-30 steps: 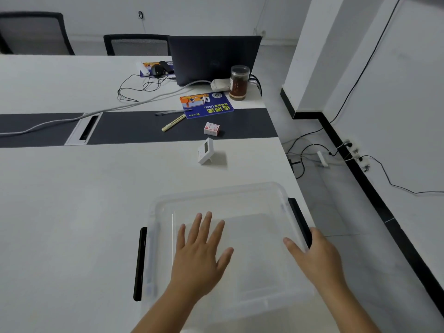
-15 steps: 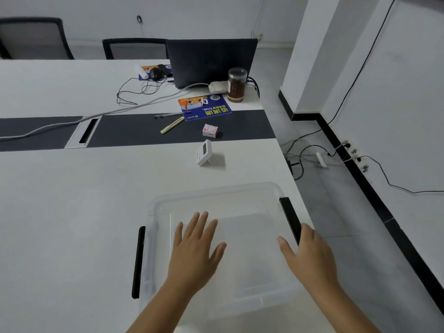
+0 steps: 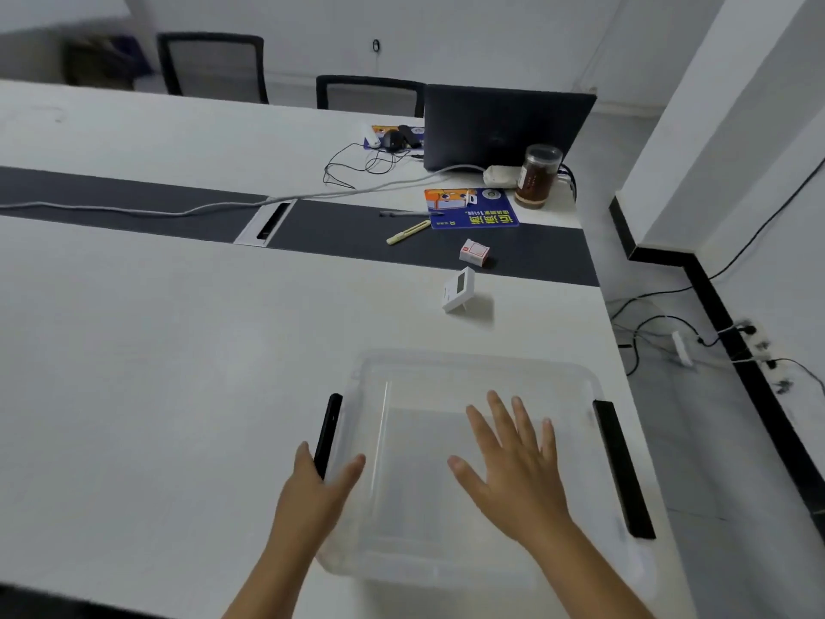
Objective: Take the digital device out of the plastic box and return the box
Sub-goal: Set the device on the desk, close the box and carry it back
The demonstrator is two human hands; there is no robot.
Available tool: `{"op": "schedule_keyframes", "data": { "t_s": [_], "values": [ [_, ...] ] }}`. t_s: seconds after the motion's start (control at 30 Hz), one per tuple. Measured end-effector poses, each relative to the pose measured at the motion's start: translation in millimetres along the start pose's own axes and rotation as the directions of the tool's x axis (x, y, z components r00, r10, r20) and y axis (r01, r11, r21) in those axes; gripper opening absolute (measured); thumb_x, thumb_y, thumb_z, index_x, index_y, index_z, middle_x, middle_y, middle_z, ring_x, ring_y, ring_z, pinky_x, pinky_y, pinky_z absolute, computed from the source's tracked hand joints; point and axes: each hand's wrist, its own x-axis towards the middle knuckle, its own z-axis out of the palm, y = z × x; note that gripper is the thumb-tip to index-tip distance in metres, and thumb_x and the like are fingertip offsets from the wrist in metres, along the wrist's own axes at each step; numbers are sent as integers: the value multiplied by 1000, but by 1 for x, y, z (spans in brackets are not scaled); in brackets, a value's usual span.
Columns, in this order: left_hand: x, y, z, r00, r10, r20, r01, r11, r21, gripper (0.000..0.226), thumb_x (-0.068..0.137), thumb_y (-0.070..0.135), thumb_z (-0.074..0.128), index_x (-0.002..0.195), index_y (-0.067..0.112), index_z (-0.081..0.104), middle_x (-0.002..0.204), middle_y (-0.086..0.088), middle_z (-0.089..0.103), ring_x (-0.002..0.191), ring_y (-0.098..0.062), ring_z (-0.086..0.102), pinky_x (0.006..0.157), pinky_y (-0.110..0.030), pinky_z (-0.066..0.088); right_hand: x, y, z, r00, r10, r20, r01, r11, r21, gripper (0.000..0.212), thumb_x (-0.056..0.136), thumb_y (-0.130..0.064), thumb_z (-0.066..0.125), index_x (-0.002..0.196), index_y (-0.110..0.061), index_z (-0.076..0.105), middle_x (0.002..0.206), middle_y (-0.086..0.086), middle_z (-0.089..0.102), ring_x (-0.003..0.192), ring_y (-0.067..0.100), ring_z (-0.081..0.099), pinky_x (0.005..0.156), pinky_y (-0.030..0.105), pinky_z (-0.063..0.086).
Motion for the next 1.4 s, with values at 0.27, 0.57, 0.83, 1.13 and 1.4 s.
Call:
{"op": "schedule_keyframes", "data": {
  "t_s": [0.27,0.57,0.83,1.13,1.4],
  "values": [
    [-6,-5,2,972,188,-139,-171,977,128,34,73,32,68,91,14,46,75,3,52,78,-25,53,59,-29,43,0,-4,-4,1000,12,-28,-11,999,54,122,36,-77,-34,142,-31,5,156,-3,-11,131,10,-28,93,33,-35],
    [0,-8,3,939,300,-168,-270,946,180,34,72,33,70,80,14,43,61,8,45,56,-8,44,47,-17,27,2,-7,4,998,54,-14,-55,998,-35,79,82,-64,-1,126,-21,49,138,10,49,129,31,37,103,36,-13],
    [-1,-9,2,924,352,-150,-302,912,277,33,75,37,65,78,16,39,59,9,41,55,-11,42,46,-16,26,2,-3,6,988,-9,-154,12,1000,19,105,59,-75,-23,140,-25,22,154,2,8,133,19,-13,96,32,-32],
    [0,-8,2,914,394,-97,-355,892,279,27,79,36,59,90,18,41,74,4,51,72,-20,51,50,-19,29,3,-3,-2,999,-4,-38,5,1000,28,108,56,-82,-15,140,-25,22,155,1,9,142,20,-8,109,39,-20],
    [-9,-9,-5,935,355,20,-355,935,-14,28,82,16,58,102,27,42,81,18,53,73,1,52,56,-13,34,-50,57,-36,863,456,-218,-371,864,341,57,80,-34,58,125,-2,47,128,21,54,118,37,48,98,45,40]
  ]
}}
